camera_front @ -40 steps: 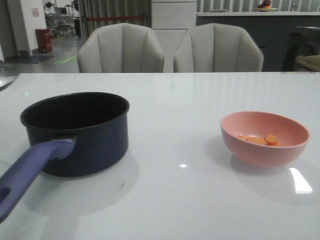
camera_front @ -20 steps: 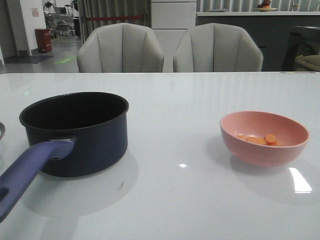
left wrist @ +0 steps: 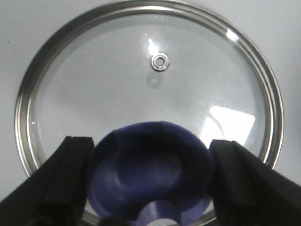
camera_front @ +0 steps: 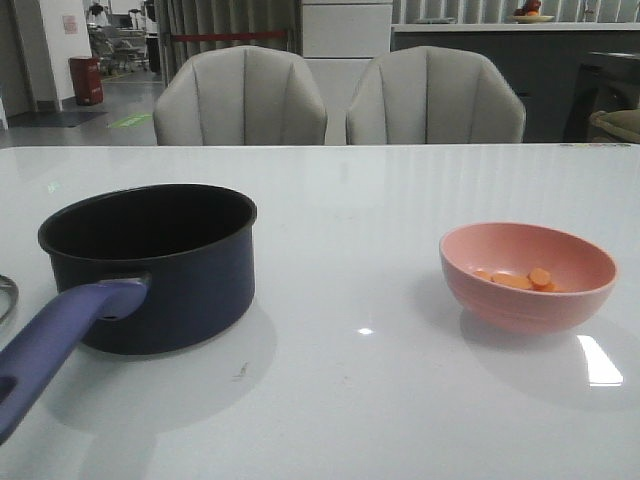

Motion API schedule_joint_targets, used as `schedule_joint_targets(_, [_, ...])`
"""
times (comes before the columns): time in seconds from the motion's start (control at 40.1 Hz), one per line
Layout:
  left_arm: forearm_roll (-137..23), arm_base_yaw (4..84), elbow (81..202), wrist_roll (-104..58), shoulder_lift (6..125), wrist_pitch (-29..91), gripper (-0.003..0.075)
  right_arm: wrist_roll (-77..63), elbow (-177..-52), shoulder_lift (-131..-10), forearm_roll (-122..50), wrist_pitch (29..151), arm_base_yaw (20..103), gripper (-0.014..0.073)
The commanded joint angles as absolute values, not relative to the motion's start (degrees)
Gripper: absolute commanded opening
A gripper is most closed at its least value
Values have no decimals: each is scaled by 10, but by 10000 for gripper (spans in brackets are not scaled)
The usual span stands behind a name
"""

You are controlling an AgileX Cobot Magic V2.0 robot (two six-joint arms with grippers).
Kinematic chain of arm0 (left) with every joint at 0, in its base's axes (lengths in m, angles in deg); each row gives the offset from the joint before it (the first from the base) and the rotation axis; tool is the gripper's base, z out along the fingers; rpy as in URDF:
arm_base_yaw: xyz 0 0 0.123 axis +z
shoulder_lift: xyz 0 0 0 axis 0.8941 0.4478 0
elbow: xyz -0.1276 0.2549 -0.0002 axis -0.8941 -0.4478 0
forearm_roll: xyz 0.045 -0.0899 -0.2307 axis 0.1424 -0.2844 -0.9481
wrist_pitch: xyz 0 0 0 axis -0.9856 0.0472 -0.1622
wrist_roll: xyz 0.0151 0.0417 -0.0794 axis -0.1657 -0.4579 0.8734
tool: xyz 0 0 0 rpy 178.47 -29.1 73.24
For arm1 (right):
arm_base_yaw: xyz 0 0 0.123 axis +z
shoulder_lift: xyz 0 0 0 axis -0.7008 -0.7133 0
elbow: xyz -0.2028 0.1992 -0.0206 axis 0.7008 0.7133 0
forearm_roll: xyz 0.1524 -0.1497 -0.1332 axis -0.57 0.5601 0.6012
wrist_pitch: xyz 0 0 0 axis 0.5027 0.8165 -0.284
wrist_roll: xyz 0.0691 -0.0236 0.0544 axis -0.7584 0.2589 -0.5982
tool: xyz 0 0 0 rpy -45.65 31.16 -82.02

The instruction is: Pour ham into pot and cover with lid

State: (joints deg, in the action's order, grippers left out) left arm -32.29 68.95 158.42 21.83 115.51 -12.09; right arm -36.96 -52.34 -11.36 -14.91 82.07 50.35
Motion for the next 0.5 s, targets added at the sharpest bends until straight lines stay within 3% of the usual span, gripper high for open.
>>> schedule_joint_targets(0.0, [-323,690,1598,217,1131,-115,519,-369,-526,-102,-140,774,500,160])
schedule_joint_targets(0.1, [-318,688,1598,217,1131,-118,576,-369,-526,-102,-140,774,500,160])
schedule_joint_targets(0.474, [-307,668,1610,199,1110,-136,572,-369,-526,-102,-140,774,500,160])
